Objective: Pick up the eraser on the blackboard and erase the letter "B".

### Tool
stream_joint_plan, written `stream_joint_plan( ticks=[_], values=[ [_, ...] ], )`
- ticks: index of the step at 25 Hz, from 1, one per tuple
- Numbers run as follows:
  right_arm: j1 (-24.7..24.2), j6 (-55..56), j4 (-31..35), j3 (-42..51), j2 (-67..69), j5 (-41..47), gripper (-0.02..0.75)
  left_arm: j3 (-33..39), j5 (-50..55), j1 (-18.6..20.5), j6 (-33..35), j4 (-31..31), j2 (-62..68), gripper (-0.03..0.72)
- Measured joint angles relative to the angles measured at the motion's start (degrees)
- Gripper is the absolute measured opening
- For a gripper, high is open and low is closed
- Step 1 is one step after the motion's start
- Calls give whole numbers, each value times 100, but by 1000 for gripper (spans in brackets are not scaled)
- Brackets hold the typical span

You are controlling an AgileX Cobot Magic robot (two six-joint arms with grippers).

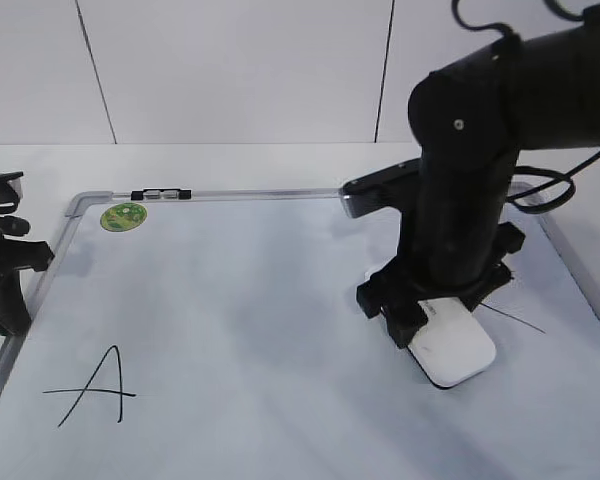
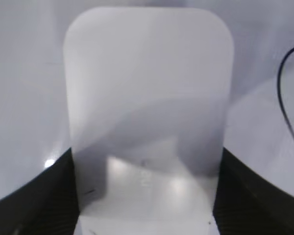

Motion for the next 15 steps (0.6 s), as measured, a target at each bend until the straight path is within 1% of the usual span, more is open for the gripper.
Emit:
stream_joint_plan(
  ticks=[3, 5, 8, 11, 13, 15],
  values=[
    [30, -212, 214, 0, -291, 84, 529, 0, 8, 0, 0, 0, 0, 16],
    [187, -289, 275, 0, -373, 174, 529, 0, 13, 0, 0, 0, 0, 16],
    [687, -342, 298, 0, -393, 226, 529, 0, 21, 0, 0, 3, 0, 16],
    [1392, -352, 346, 0, -393, 108, 529, 0, 25, 0, 0, 3, 0, 16],
    [1738, -369, 387, 0, -371, -40, 529, 0, 25, 0, 0, 3, 0, 16],
    [1972, -369, 444, 0, -283, -183, 529, 0, 34, 0, 0, 3, 0, 16]
  ],
)
